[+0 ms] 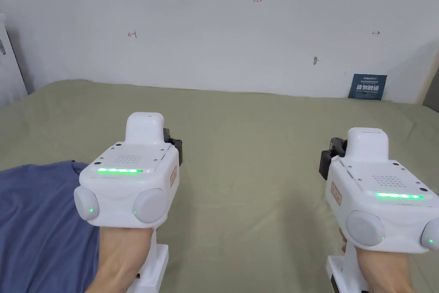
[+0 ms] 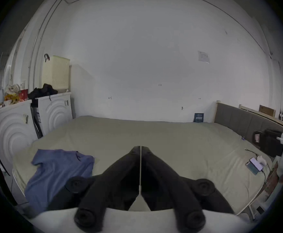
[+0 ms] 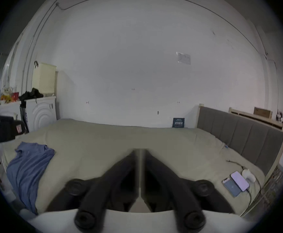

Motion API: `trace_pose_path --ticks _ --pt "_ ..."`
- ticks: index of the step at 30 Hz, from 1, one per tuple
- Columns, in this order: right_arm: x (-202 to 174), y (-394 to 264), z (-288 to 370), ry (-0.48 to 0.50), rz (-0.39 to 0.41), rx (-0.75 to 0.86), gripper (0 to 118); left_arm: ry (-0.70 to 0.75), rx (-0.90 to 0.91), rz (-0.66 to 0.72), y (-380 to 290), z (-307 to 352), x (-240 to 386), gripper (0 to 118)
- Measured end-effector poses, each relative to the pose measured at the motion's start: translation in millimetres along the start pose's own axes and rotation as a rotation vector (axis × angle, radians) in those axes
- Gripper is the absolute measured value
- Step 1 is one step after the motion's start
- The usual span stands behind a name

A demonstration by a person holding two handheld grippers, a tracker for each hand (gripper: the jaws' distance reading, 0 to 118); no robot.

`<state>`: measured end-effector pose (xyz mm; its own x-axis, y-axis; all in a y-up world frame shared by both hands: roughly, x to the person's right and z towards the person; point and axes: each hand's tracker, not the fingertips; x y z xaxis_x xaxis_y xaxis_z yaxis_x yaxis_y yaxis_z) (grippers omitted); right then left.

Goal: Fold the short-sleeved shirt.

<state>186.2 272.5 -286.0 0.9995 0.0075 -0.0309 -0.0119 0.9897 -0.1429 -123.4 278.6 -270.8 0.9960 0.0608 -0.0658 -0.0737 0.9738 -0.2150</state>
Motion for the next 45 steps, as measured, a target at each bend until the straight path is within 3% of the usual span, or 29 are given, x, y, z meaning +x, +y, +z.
trace_pose_path --ticks 1,10,18,22,28,34,38,45 --pt "5 -4 -1 -0.024 -0.035 0.008 1 -0.001 -0.021 0.001 -1 -1 -2 1" --pt "12 -13 -8 -0.041 0.025 -0.004 1 -0.007 -0.020 -0.037 -5 2 1 1" --pt "-12 -9 -18 0.002 0.040 -0.017 1 0.054 -0.015 -0.049 -2 4 -19 1" --pt "-57 -7 -32 0.147 0.061 -0.043 1 0.173 -0.016 -0.050 2 17 -60 1" --pt "-159 -2 -41 0.387 0.035 -0.045 1 0.399 0.000 -0.012 7 67 -143 1" --pt "-240 -2 -33 0.549 0.055 -0.036 1 0.602 -0.025 0.020 6 122 -215 1" --pt "-267 -4 -28 0.632 0.051 -0.073 1 0.668 -0.035 0.058 4 145 -238 1" --pt "-291 -4 -25 0.652 0.089 -0.073 1 0.678 -0.051 0.072 1 151 -251 1"
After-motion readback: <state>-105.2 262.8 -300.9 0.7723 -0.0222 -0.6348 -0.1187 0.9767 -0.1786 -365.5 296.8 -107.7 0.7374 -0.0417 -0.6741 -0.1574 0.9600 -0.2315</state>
